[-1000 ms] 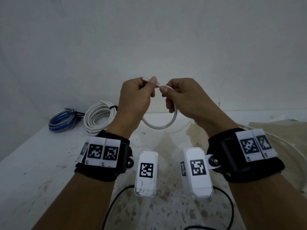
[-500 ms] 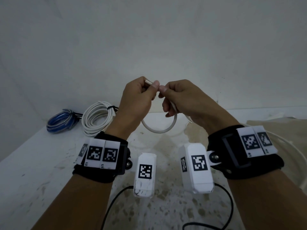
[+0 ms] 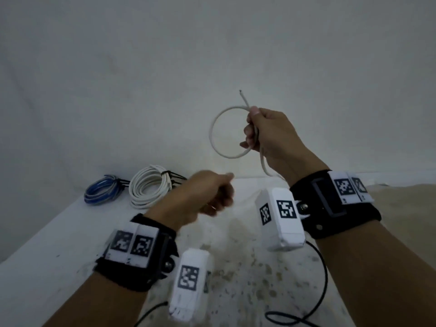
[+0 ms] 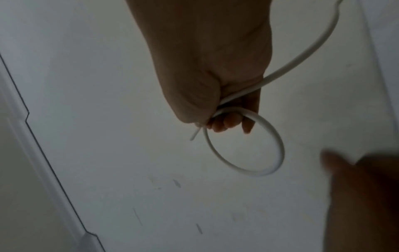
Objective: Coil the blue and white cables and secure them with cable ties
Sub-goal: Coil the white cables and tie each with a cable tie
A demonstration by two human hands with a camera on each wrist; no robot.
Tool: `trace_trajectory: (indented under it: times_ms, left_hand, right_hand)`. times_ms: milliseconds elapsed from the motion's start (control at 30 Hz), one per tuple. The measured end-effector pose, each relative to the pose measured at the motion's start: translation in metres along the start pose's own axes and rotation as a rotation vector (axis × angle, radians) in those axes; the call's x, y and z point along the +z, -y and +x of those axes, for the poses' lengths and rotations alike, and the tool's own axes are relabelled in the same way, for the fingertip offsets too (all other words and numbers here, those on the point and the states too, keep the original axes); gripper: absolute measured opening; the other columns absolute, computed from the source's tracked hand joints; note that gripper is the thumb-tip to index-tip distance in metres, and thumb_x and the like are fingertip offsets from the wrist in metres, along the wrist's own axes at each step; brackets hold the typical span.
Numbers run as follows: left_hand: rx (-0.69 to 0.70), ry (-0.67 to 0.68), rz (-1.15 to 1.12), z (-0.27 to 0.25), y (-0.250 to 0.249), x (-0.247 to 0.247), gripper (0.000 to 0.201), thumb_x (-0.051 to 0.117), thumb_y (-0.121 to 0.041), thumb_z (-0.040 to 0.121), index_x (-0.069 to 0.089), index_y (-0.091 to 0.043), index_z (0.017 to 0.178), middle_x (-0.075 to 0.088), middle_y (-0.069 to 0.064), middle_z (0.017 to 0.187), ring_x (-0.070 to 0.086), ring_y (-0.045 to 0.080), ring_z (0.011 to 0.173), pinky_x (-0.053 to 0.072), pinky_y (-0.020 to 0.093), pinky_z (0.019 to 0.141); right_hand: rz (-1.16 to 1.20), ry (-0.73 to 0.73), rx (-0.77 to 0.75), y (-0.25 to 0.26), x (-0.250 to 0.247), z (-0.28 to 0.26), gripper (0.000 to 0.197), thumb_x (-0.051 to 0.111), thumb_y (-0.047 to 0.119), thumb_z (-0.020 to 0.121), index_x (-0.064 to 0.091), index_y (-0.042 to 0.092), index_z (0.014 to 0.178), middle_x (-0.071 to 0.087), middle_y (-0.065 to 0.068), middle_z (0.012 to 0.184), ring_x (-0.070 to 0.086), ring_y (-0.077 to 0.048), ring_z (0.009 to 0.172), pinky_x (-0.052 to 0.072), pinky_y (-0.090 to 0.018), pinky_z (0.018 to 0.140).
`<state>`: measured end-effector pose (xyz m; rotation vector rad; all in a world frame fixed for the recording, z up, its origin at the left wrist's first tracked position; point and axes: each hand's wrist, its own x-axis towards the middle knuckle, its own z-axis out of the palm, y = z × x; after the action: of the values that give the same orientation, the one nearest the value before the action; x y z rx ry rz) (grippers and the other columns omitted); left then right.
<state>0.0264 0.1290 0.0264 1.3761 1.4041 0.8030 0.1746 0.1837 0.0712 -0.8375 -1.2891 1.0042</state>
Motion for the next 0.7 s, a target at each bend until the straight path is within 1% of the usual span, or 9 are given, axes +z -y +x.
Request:
trace_trajectory:
  times_ms: [100,167,233,333,367,433,500,600,700]
  left_hand:
    - [-0.086,0.362,-0.331,-0.008,-0.009,0.034,0.072,0.033,-0.065,0.096,0.066,-0.001,0.102,0.066,0.016,0.092,0.062,0.027,0.082,0.05,0.035,0.077]
    - [-0.133,0.463,-0.629,-0.005,-0.025,0.047,0.085,0.027,-0.069,0.095,0.062,0.008,0.106,0.066,0.022,0.096,0.061,0.028,0.088,0.051,0.035,0.087]
    - [-0.201,0.368,-0.981,-0.003,-0.045,0.055,0.073,0.031,-0.055,0.101,0.055,0.013,0.109,0.067,0.026,0.083,0.06,0.023,0.081,0.055,0.03,0.085]
    - [-0.175,0.093,-1.298,-0.008,-0.072,0.063,0.028,0.04,-0.015,0.103,0.046,0.008,0.12,0.065,0.032,0.094,0.064,0.035,0.079,0.058,0.046,0.058]
    - [-0.153,0.024,-1.313,-0.011,-0.078,0.067,0.021,0.04,-0.006,0.101,0.05,0.007,0.114,0.064,0.028,0.096,0.064,0.035,0.077,0.058,0.047,0.05]
    - [-0.087,-0.078,-1.27,-0.021,-0.085,0.075,0.016,0.04,0.004,0.098,0.055,0.007,0.094,0.062,0.021,0.08,0.062,0.031,0.066,0.055,0.037,0.038]
    - [-0.014,-0.099,-1.183,-0.033,-0.088,0.085,0.02,0.041,0.007,0.098,0.054,0.004,0.082,0.061,0.018,0.067,0.062,0.028,0.059,0.056,0.031,0.041]
    - [0.086,-0.12,-0.998,-0.049,-0.091,0.098,0.021,0.043,0.011,0.095,0.053,0.001,0.08,0.058,0.016,0.072,0.063,0.025,0.064,0.059,0.028,0.051]
    - [0.158,-0.179,-0.848,-0.057,-0.097,0.097,0.022,0.043,0.014,0.092,0.055,0.0,0.079,0.056,0.013,0.07,0.062,0.022,0.057,0.058,0.025,0.05]
  right_hand:
    - [0.114,-0.08,-0.008,0.034,0.006,-0.011,0.032,0.04,0.025,0.106,0.052,0.012,0.079,0.049,-0.001,0.058,0.044,-0.012,0.045,0.056,-0.028,0.058]
    - [0.137,-0.141,-0.026,0.049,0.005,-0.022,0.033,0.04,0.025,0.106,0.052,0.012,0.079,0.047,-0.002,0.058,0.043,-0.013,0.046,0.055,-0.029,0.057]
    - [0.127,-0.205,-0.054,0.059,-0.001,-0.033,0.033,0.04,0.025,0.106,0.052,0.012,0.078,0.046,-0.002,0.057,0.042,-0.013,0.045,0.054,-0.029,0.056]
    - [0.095,-0.305,-0.092,0.069,-0.016,-0.047,0.034,0.04,0.025,0.105,0.052,0.012,0.076,0.044,-0.003,0.058,0.041,-0.013,0.048,0.052,-0.027,0.054]
    - [0.094,-0.336,-0.098,0.072,-0.022,-0.05,0.035,0.04,0.025,0.105,0.052,0.012,0.075,0.043,-0.003,0.059,0.041,-0.014,0.05,0.052,-0.027,0.054]
    - [0.114,-0.394,-0.093,0.078,-0.035,-0.054,0.035,0.04,0.026,0.105,0.052,0.012,0.075,0.042,-0.004,0.061,0.04,-0.016,0.052,0.051,-0.028,0.053]
    - [0.15,-0.451,-0.078,0.084,-0.05,-0.056,0.036,0.04,0.027,0.106,0.052,0.012,0.076,0.042,-0.005,0.064,0.04,-0.016,0.053,0.051,-0.028,0.054]
    - [0.181,-0.509,-0.063,0.087,-0.066,-0.06,0.036,0.04,0.028,0.106,0.053,0.012,0.077,0.041,-0.005,0.065,0.039,-0.016,0.054,0.051,-0.028,0.054]
    - [0.116,-0.529,-0.096,0.082,-0.068,-0.065,0.036,0.04,0.028,0.105,0.053,0.012,0.076,0.041,-0.005,0.066,0.041,-0.015,0.055,0.052,-0.028,0.056]
